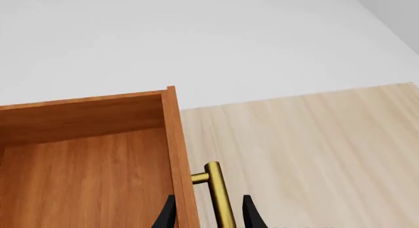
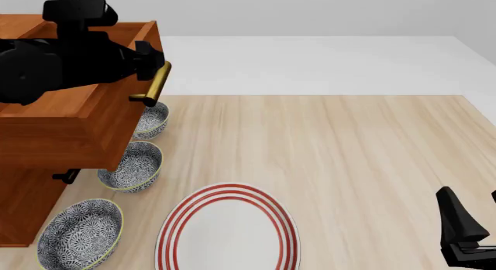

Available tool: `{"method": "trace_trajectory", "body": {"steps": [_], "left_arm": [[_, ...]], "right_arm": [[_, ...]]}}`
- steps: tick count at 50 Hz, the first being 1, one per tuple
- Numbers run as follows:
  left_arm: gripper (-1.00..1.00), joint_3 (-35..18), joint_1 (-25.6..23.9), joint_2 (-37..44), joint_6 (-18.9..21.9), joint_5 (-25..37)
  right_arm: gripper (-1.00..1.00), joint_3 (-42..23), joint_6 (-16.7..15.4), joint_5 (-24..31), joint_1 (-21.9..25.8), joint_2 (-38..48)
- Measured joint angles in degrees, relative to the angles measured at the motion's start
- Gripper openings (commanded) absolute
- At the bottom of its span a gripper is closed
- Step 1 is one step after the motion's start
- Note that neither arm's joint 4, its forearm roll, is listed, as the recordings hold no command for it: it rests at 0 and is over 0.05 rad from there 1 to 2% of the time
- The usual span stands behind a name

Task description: Open the top drawer of the cabinet.

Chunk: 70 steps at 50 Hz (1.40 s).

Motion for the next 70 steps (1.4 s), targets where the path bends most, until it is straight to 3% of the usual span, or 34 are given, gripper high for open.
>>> {"method": "trace_trajectory", "body": {"steps": [70], "left_arm": [[1.00,-3.25,-0.43,-2.05,1.96,9.52]], "right_arm": [[1.00,0.00,0.00,0.00,0.00,0.00]]}}
